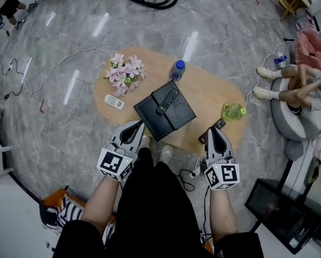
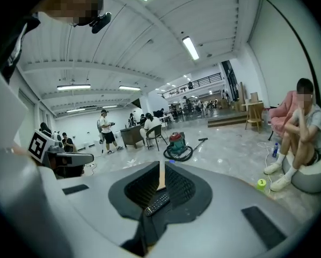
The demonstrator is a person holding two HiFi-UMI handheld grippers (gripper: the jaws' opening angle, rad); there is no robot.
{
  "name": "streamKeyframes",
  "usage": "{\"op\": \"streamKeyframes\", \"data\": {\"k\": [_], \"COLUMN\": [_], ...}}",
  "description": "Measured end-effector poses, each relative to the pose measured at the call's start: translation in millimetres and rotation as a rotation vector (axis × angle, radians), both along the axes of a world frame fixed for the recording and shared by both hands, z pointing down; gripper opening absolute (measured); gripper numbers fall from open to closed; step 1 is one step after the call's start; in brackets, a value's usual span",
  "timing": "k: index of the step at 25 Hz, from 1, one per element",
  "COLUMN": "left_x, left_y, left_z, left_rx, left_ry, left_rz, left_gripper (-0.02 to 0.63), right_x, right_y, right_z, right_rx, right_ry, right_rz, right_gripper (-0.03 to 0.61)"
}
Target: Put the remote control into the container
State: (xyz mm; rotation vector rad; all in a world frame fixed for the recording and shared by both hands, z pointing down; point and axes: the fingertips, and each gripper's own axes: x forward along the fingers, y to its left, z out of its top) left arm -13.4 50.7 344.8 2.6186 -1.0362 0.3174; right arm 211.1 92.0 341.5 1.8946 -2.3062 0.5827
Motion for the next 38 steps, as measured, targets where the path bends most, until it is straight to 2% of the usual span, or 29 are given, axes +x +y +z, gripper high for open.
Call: {"op": "streamKeyframes", "data": {"k": [6,10,13,18,22,27,28,31,34,38], "left_x": [6,-1,-3,6,24,68,75,93,107,112], "left_y": [-3,-15,-22,-28,-27,-19,-18,-18,-22,-33], "left_z": [0,3,4,19,37,68,71,78,82,94], "left_rx": [0.003,-0.008,-0.012,-0.032,-0.049,-0.08,-0.088,-0.107,-0.121,-0.163], "left_ry": [0.014,0.038,0.037,-0.011,-0.033,-0.039,-0.041,-0.06,-0.071,-0.077], "left_rz": [-0.004,-0.057,-0.051,0.016,0.084,0.202,0.227,0.296,0.342,0.383], "left_gripper": [0.006,0.006,0.006,0.008,0.006,0.008,0.008,0.008,0.006,0.006], "right_x": [28,31,29,40,69,108,110,113,124,132], "right_y": [14,18,13,17,33,58,63,72,72,66], "right_z": [-1,8,14,28,80,145,159,209,256,304], "right_rx": [-0.017,-0.041,-0.053,-0.091,-0.207,-0.35,-0.382,-0.49,-0.583,-0.662], "right_ry": [-0.016,-0.019,-0.021,0.008,0.012,0.001,-0.029,-0.119,-0.149,-0.176], "right_rz": [0.064,0.069,0.077,0.148,0.27,0.414,0.438,0.499,0.566,0.642], "right_gripper": [0.038,0.038,0.038,0.038,0.04,0.046,0.061,0.171,0.215,0.271]}}
